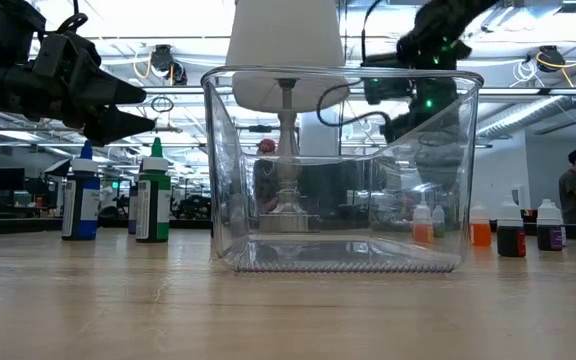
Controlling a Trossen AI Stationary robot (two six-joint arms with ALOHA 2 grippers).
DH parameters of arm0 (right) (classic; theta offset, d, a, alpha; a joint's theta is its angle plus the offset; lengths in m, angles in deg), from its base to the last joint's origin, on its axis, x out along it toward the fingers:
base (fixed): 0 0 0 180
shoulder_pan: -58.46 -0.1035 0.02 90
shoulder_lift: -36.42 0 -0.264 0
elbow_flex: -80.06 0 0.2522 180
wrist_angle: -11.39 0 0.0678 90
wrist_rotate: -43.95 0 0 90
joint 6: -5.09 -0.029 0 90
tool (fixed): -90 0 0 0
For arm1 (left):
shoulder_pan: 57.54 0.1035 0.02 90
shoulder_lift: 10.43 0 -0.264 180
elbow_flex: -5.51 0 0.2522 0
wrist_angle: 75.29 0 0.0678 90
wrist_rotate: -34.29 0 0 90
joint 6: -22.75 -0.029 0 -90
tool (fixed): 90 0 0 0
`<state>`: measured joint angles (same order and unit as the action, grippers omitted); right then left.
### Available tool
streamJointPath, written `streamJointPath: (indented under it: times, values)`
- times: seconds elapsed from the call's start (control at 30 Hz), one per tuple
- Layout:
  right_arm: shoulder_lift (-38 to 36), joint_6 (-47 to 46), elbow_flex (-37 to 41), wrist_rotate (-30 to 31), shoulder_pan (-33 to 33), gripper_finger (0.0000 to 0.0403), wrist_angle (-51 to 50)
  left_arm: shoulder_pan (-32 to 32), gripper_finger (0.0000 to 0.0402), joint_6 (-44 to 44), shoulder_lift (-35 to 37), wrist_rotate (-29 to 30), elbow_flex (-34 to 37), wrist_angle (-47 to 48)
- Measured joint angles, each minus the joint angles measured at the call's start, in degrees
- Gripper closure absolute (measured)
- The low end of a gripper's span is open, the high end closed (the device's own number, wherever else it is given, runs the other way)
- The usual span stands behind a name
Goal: Pick & Place food coloring
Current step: Put the green food coloring bottle into the bin
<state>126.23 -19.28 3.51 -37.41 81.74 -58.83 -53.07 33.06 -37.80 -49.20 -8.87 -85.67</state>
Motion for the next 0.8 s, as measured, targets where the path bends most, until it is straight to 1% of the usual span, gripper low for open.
streamJointPath:
  times: [0.13,0.33,0.53,0.67,0.8]
  values:
    - [0.06,-0.20,4.93,0.04,0.68,0.0129,7.66,-0.02,0.0023,0.02,0.00,-0.01,-0.01,0.00]
    - [-0.01,-0.16,8.84,0.04,2.19,0.0129,13.52,-0.02,0.0023,-0.01,0.00,-0.01,-0.01,0.00]
    - [-0.01,0.08,10.91,0.05,3.07,0.0129,17.72,-0.02,0.0023,0.01,0.00,-0.01,-0.01,0.00]
    - [-0.01,0.15,11.16,-1.54,3.06,0.0129,18.02,-0.02,0.0023,0.02,0.00,-0.01,-0.01,0.02]
    - [-0.01,0.01,11.17,-1.73,3.00,0.0136,17.89,-0.01,0.0023,0.02,0.00,0.01,0.00,0.01]
